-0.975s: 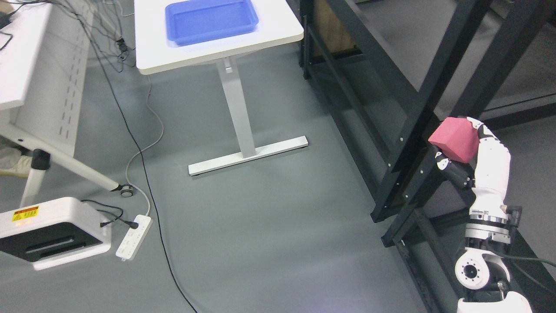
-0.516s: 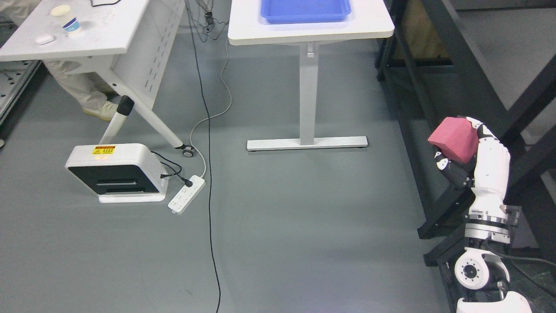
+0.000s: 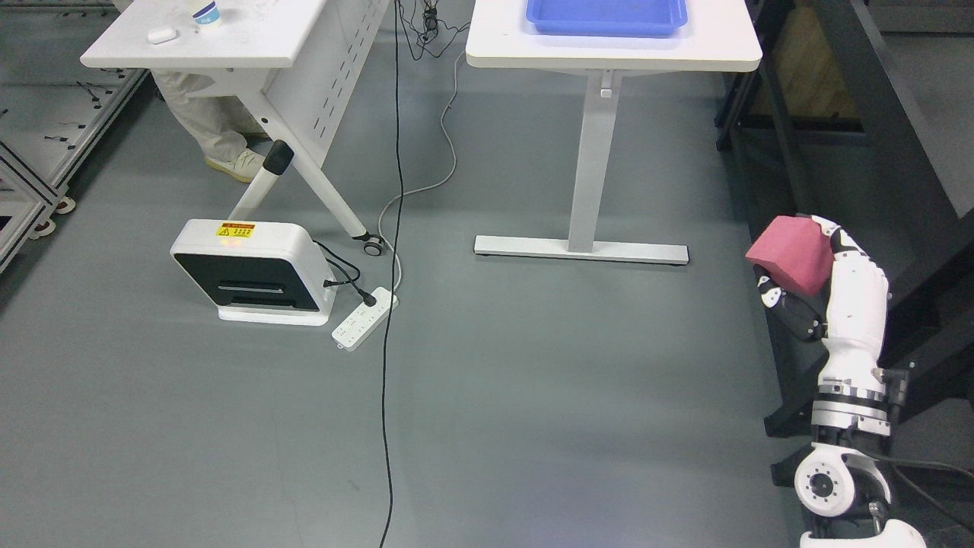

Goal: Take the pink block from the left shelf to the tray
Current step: 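Carry the pink cube in the right hand while turning toward the blue tray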

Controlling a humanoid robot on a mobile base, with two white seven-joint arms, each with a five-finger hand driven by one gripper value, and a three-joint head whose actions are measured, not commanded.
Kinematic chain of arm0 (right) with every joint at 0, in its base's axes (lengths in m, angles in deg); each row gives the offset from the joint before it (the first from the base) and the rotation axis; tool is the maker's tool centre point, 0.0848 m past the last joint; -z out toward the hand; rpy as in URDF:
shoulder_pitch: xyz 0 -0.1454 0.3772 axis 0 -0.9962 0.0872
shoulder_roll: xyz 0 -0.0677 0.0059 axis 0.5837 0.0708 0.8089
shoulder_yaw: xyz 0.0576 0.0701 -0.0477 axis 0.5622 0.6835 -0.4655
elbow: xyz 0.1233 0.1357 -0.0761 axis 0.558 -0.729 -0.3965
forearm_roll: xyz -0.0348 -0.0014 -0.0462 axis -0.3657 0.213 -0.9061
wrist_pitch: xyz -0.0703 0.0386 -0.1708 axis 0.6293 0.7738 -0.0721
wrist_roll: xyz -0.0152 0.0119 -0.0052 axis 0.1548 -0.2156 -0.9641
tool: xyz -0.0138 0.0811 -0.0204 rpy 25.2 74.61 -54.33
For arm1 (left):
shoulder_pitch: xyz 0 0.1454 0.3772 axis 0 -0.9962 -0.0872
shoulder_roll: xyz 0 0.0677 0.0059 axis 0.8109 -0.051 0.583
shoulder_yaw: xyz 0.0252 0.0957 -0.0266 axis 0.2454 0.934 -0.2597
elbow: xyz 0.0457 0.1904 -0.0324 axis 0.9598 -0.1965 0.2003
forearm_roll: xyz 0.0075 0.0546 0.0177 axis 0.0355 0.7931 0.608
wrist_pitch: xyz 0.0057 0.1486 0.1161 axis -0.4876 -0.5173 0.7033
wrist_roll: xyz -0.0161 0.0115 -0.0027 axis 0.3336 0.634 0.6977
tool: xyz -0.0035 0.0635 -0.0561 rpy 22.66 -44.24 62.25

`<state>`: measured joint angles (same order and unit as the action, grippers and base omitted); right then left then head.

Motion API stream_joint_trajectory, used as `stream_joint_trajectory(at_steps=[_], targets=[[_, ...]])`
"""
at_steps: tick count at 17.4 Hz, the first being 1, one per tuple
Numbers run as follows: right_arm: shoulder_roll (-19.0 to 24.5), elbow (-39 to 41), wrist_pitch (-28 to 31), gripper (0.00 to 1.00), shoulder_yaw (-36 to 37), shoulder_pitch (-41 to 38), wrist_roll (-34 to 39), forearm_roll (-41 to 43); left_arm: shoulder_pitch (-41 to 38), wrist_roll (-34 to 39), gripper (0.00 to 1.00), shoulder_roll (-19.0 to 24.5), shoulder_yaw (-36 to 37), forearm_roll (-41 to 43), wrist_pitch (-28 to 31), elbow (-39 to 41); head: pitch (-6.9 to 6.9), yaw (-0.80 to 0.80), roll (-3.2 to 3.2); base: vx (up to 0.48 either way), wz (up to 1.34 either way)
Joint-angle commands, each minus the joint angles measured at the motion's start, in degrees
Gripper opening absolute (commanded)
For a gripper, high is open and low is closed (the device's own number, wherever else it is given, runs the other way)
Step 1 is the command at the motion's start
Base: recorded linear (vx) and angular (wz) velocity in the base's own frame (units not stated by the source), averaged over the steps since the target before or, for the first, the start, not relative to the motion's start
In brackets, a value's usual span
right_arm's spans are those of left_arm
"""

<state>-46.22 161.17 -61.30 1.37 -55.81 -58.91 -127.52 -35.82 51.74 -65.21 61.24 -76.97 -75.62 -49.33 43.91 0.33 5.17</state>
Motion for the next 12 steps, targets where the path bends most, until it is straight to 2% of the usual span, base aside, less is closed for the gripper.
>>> stream_joint_trajectory(at_steps=[1, 7, 12], targets=[[-1.0, 0.0, 0.0, 0.02, -0.1, -0.5, -0.1, 0.0, -0.5, 0.0, 1.00, 1.0, 0.0, 0.1, 0.0, 0.0, 0.00, 0.00, 0.00, 0.014, 0.00], [-1.0, 0.0, 0.0, 0.02, -0.4, -0.9, -0.1, 0.0, -0.5, 0.0, 1.00, 1.0, 0.0, 0.1, 0.0, 0.0, 0.00, 0.00, 0.00, 0.044, -0.03], [-1.0, 0.0, -0.1, 0.02, -0.4, -0.7, -0.1, 0.1, -0.5, 0.0, 1.00, 1.0, 0.0, 0.1, 0.0, 0.0, 0.00, 0.00, 0.00, 0.100, 0.28]])
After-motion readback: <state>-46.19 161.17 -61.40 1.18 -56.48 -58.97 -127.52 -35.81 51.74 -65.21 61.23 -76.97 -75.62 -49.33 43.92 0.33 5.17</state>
